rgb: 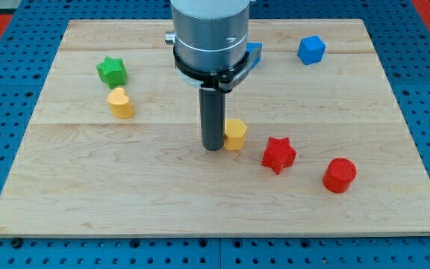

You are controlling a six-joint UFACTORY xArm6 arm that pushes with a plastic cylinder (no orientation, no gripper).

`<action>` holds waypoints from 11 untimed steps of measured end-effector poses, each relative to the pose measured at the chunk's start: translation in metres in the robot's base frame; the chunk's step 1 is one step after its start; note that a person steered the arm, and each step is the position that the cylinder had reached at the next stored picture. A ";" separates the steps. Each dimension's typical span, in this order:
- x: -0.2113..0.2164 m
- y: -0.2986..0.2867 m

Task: Place the yellow blocks parallel to each other

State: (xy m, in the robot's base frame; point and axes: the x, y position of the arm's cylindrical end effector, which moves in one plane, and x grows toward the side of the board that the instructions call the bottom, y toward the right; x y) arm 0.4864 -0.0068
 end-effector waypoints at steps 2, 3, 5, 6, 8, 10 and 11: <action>0.017 -0.030; 0.035 -0.057; 0.062 -0.063; 0.071 -0.063; 0.087 -0.063; 0.083 -0.063; 0.082 -0.066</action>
State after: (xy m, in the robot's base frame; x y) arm 0.5679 -0.0727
